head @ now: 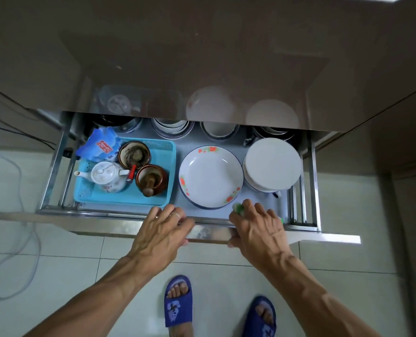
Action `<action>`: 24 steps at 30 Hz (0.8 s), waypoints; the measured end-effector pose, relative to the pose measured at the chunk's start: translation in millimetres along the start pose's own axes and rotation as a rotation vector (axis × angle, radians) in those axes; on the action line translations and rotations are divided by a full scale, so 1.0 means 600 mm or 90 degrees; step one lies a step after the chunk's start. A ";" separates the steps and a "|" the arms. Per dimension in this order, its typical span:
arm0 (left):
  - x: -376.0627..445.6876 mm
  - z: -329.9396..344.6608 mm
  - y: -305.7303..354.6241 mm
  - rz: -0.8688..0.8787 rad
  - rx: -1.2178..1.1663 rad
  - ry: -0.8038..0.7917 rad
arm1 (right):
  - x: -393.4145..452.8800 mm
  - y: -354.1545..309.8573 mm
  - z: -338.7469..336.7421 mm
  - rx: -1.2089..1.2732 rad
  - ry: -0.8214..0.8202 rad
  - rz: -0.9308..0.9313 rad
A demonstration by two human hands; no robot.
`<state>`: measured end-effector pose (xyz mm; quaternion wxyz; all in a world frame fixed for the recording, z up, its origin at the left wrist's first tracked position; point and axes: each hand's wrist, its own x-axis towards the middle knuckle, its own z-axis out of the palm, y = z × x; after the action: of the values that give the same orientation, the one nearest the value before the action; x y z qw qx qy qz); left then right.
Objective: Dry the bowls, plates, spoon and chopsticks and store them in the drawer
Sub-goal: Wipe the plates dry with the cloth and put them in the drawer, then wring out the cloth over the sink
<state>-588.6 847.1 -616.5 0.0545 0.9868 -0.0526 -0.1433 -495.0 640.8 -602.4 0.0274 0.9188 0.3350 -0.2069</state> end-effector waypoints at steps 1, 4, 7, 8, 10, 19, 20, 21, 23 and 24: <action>0.007 -0.004 0.001 -0.018 0.006 0.019 | 0.002 -0.001 -0.003 0.002 0.027 0.019; 0.030 -0.018 0.008 -0.083 0.005 0.044 | 0.003 -0.010 -0.015 0.047 0.131 0.078; 0.046 -0.023 0.012 -0.110 -0.019 0.054 | -0.012 -0.031 -0.016 0.121 0.179 0.061; 0.050 -0.025 0.013 -0.115 -0.021 0.044 | -0.016 -0.036 -0.012 0.126 0.142 0.042; 0.057 -0.031 0.014 -0.121 -0.018 0.009 | -0.009 -0.035 -0.004 0.128 0.051 0.041; 0.113 -0.057 -0.020 -0.135 0.006 -0.048 | 0.111 0.003 -0.049 0.155 0.067 0.094; 0.117 -0.066 -0.021 -0.127 0.001 -0.068 | 0.113 0.007 -0.053 0.178 0.071 0.093; 0.119 -0.076 -0.021 -0.121 -0.011 -0.081 | 0.113 0.009 -0.055 0.203 0.076 0.086; 0.122 -0.099 -0.017 -0.109 -0.057 -0.065 | 0.101 0.016 -0.066 0.245 0.122 0.056; 0.122 -0.113 -0.011 -0.101 -0.089 -0.039 | 0.092 0.020 -0.074 0.264 0.147 0.045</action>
<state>-498.6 851.3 -573.1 0.1103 0.9768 0.0345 -0.1802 -433.4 673.0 -584.8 -0.1931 0.9334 0.2543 -0.1637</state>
